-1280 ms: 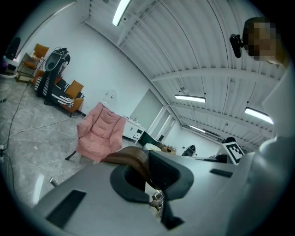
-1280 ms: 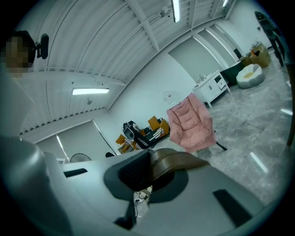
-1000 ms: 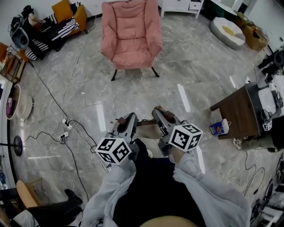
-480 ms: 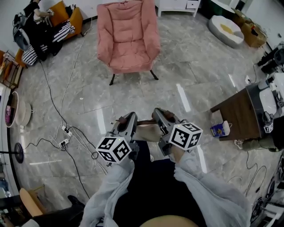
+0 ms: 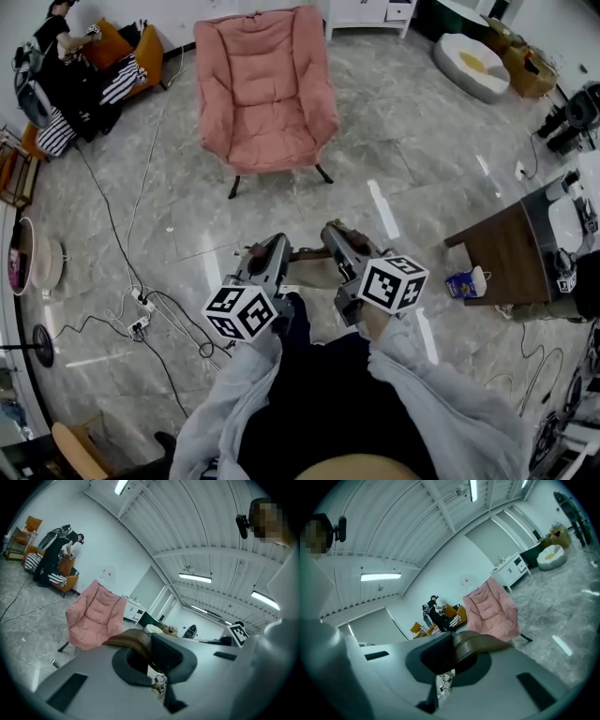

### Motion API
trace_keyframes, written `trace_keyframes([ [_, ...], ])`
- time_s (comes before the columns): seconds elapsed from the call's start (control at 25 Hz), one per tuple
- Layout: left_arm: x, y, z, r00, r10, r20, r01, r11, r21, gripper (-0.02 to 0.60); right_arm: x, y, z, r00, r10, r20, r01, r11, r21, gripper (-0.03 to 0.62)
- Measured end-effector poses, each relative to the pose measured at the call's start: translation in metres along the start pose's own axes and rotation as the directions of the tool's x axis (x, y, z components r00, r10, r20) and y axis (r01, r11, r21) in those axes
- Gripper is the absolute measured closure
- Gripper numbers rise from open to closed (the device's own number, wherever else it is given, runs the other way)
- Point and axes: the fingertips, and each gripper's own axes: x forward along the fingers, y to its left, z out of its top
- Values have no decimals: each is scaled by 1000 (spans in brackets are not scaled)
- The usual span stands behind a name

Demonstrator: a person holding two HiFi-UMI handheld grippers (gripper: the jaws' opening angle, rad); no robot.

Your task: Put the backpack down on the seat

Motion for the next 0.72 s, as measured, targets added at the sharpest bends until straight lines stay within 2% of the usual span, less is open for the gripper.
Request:
trace_keyframes([
  [0.44, 64, 60, 58, 999, -33, -13, 33, 999, 20, 568, 91, -12, 50, 999, 1, 34, -2, 999, 37, 588],
  [0.72, 86, 98, 78, 999, -45, -21, 45, 999, 17, 568, 138, -16, 61, 999, 8, 42, -10, 999, 47, 588],
])
